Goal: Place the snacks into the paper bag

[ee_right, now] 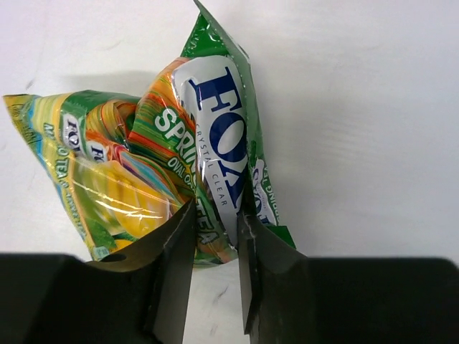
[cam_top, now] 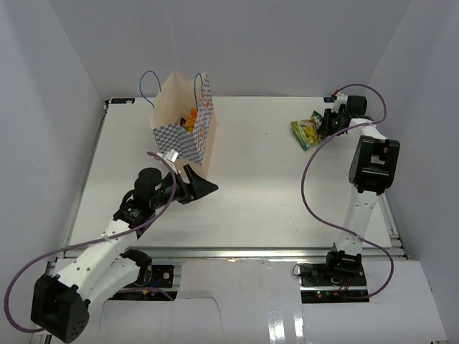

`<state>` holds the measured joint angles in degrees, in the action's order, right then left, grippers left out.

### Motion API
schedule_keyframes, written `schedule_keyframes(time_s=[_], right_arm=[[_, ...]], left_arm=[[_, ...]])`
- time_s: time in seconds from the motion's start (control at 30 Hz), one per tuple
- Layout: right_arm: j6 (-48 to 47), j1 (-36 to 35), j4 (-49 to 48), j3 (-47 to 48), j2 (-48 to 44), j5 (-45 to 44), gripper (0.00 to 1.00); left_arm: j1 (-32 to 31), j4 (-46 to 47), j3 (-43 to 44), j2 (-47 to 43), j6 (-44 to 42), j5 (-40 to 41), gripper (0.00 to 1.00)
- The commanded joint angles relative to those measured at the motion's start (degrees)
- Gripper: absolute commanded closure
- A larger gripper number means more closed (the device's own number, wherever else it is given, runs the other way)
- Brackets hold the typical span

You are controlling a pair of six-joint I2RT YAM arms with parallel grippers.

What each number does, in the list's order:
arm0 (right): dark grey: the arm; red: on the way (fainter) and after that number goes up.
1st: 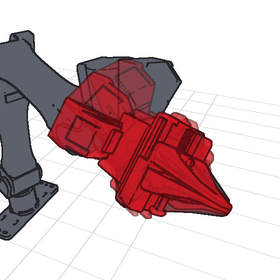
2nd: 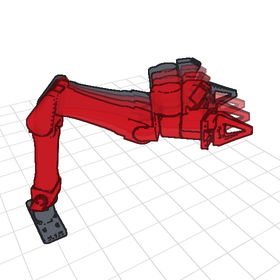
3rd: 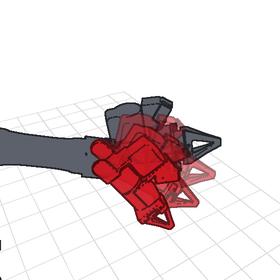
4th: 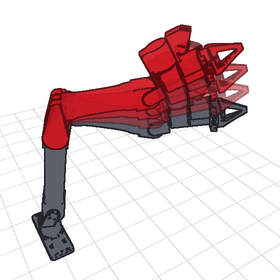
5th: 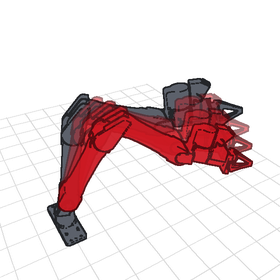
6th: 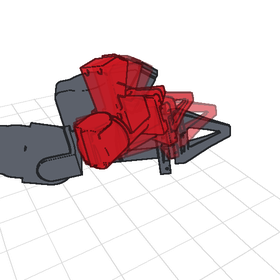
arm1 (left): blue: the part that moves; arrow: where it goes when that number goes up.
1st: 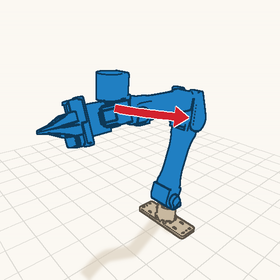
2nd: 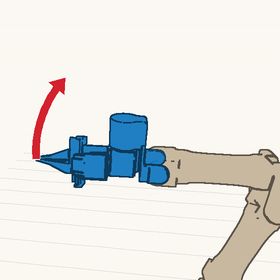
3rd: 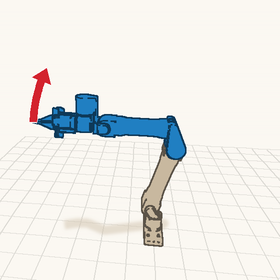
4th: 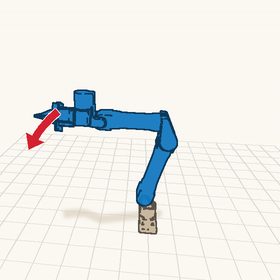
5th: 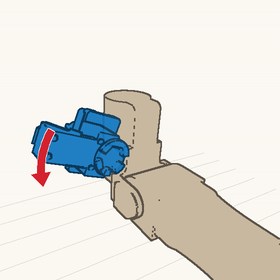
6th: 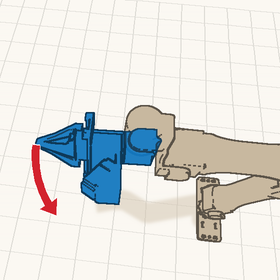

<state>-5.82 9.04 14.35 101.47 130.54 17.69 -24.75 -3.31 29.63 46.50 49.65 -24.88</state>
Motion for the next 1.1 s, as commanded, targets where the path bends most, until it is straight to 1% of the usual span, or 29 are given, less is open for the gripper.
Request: schedule_keyframes(time_s=[0.0, 0.03, 0.07, 0.1, 0.13, 0.17, 0.2, 0.27, 0.3, 0.33, 0.4, 0.43, 0.5, 0.53, 0.57, 0.6, 0.67, 0.7, 0.83, 0.97, 1.07], right_arm=[[-6.1, 1.0, 3.2, -5.0, -5.9, 11.6, 0.87], [-7.4, 1.2, 3.1, -8.4, -7.5, 13.8, 0.92], [-8.6, 1.3, 3.1, -10.1, -9.0, 15.9, 0.92], [-11.5, 1.3, 3.2, -11.9, -12.0, 19.8, 0.92], [-12.8, 1.4, 3.1, -15.5, -13.8, 21.7, 0.92], [-13.9, 1.3, 3.2, -17.3, -15.4, 23.2, 0.92], [-14.9, 1.4, 3.4, -19.1, -18.7, 26.1, 0.92], [-18.9, 1.3, 4.5, -24.0, -22.1, 28.8, 0.92], [-20.4, 1.3, 5.2, -25.5, -25.3, 31.5, 0.92], [-23.2, 1.3, 7.0, -28.3, -26.9, 32.7, 0.92], [-26.3, 1.3, 9.5, -31.0, -31.5, 36.4, 0.92], [-27.8, 1.4, 12.6, -32.2, -32.9, 37.8, 0.92], [-33.1, 1.3, 16.7, -34.9, -36.7, 41.6, 0.92], [-34.7, 1.2, 20.3, -35.6, -37.8, 42.8, 0.92], [-38.1, 1.2, 24.7, -37.2, -41.1, 45.8, 0.92], [-38.8, 1.2, 24.8, -37.2, -42.1, 45.9, 0.92], [-39.9, 0.6, 27.1, -37.9, -43.7, 47.9, 0.92], [-40.2, 0.2, 29.4, -37.9, -44.5, 48.4, 0.92], [-40.9, -2.4, 32.1, -38.0, -48.1, 50.0, 0.92], [-37.7, -6.7, 30.0, -39.2, -50.5, 50.2, 0.92], [-33.6, -9.3, 26.7, -40.0, -51.9, 50.0, 0.92]], left_arm=[[-5.0, 6.9, 2.2, 3.8, 0.4, 1.7, 0.09], [-6.1, 8.1, 2.6, 5.2, 0.4, 2.2, 0.09], [-6.9, 9.4, 2.9, 6.5, 0.4, 2.4, 0.09], [-8.5, 11.1, 3.2, 9.5, 0.5, 2.5, 0.09], [-9.3, 11.5, 4.7, 11.1, 0.4, 2.7, 0.09], [-10.1, 11.7, 5.8, 12.8, 0.0, 3.2, 0.09], [-11.3, 11.9, 6.8, 16.4, -0.4, 3.3, 0.09], [-12.2, 12.4, 10.3, 19.9, -1.1, 3.4, 0.09], [-13.1, 13.0, 11.5, 21.6, -1.4, 3.6, 0.08], [-13.4, 13.2, 13.9, 24.9, -1.5, 3.7, 0.08], [-14.4, 14.0, 16.2, 28.2, -1.7, 3.7, 0.08], [-14.7, 14.1, 17.4, 31.2, -1.7, 3.9, 0.08], [-15.8, 14.3, 20.4, 34.1, -1.7, 4.1, 0.08], [-16.1, 14.5, 21.3, 36.9, -1.8, 4.1, 0.08], [-17.0, 14.8, 24.1, 40.8, -2.5, 3.1, 0.08], [-17.0, 14.8, 24.2, 40.9, -2.9, 3.1, 0.08], [-17.8, 15.4, 27.1, 43.1, -3.8, 1.1, 0.08], [-18.0, 15.7, 28.0, 45.3, -4.3, -0.2, 0.08], [-20.0, 17.3, 32.2, 48.9, -7.4, -5.4, 0.08], [-21.2, 18.4, 34.3, 50.6, -7.6, -9.6, 0.07], [-22.4, 20.1, 33.7, 51.0, -6.8, -10.5, 0.08]])
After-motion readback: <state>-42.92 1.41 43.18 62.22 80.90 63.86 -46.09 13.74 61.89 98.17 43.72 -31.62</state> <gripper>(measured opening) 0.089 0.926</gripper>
